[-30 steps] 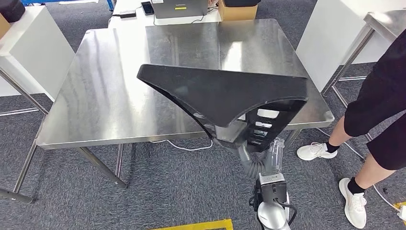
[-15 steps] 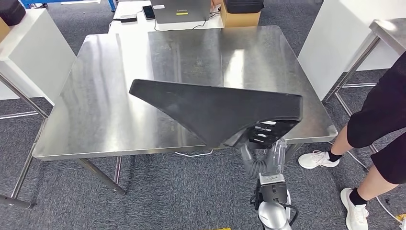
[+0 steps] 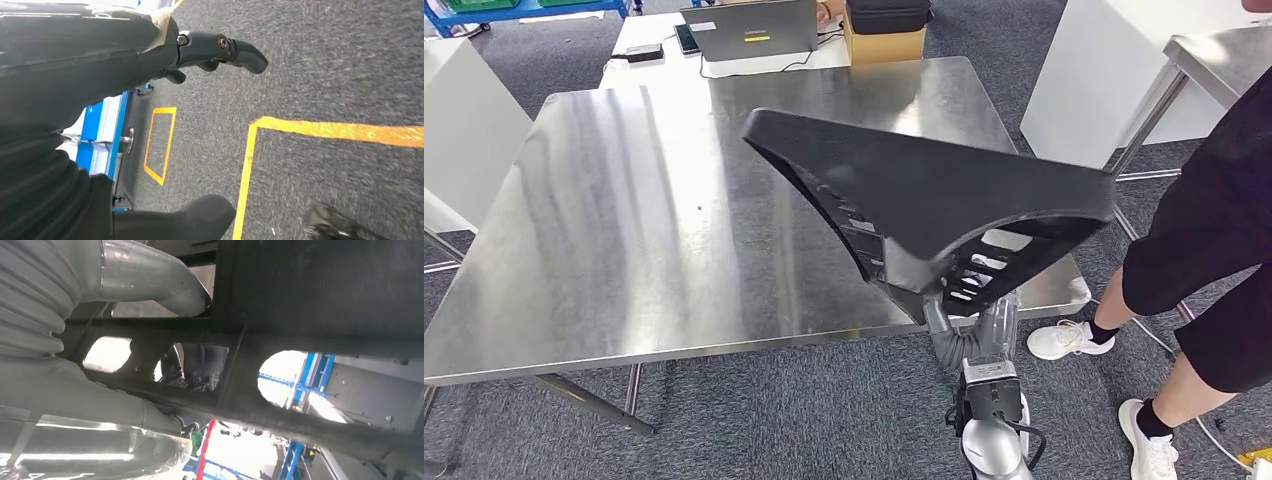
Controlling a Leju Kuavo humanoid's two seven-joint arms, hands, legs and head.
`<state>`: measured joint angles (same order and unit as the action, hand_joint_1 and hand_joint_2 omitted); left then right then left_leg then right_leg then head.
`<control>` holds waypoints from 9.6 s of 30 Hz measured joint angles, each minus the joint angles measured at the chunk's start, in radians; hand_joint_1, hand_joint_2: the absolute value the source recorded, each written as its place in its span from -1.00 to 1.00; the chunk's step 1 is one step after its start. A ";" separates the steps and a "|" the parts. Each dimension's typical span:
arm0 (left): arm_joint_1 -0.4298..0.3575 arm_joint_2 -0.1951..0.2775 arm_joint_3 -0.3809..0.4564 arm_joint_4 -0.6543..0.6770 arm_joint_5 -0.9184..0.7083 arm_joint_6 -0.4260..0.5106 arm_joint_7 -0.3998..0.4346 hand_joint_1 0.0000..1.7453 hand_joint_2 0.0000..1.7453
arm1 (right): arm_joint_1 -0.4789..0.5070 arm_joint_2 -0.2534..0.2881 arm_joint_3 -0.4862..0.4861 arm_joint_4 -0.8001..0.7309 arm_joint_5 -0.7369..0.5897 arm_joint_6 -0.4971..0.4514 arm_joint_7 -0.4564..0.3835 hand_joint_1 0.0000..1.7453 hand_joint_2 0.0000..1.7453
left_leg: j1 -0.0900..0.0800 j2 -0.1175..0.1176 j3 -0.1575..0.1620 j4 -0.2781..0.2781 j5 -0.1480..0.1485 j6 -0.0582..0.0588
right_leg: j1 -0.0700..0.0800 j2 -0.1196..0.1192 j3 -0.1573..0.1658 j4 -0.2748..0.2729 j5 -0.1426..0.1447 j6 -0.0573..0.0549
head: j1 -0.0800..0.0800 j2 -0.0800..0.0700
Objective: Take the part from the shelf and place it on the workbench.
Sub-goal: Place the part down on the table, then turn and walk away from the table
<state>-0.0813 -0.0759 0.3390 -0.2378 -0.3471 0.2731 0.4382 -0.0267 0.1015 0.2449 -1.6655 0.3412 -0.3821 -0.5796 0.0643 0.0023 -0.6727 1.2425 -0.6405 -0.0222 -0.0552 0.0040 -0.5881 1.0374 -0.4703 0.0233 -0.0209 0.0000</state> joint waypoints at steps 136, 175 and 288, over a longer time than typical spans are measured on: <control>-0.048 -0.024 0.064 0.001 -0.163 0.044 0.000 -1.00 -1.00 | -0.855 0.129 0.201 1.236 0.461 -0.093 0.325 -1.00 -1.00 | -0.045 -0.006 0.055 -0.208 0.194 0.044 | 0.027 0.003 0.018 -0.046 0.024 0.033 | -0.002 0.000; -0.004 -0.012 0.171 0.001 -0.159 0.049 0.000 -1.00 -1.00 | -0.002 0.031 0.038 0.050 -0.619 0.556 -0.074 -1.00 -1.00 | -0.045 -0.007 0.056 -0.208 0.190 0.045 | 0.026 0.002 0.017 -0.047 0.019 0.039 | -0.002 0.000; -0.018 -0.022 0.241 0.002 -0.274 0.018 0.000 -1.00 -1.00 | -0.031 -0.025 0.049 1.467 -0.239 0.158 0.650 -1.00 -1.00 | -0.042 0.011 0.057 -0.209 0.196 0.077 | 0.036 -0.011 -0.103 0.261 -0.126 0.027 | 0.018 0.000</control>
<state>-0.0992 -0.0980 0.5803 -0.2356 -0.6208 0.2914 0.4383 -0.0578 0.0763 0.2938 -0.1985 0.1023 -0.2239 0.0708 0.0222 0.0131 -0.6158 1.0340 -0.4441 0.0550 -0.0195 -0.0065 -0.6910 1.2980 -0.5966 0.0507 -0.0026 0.0000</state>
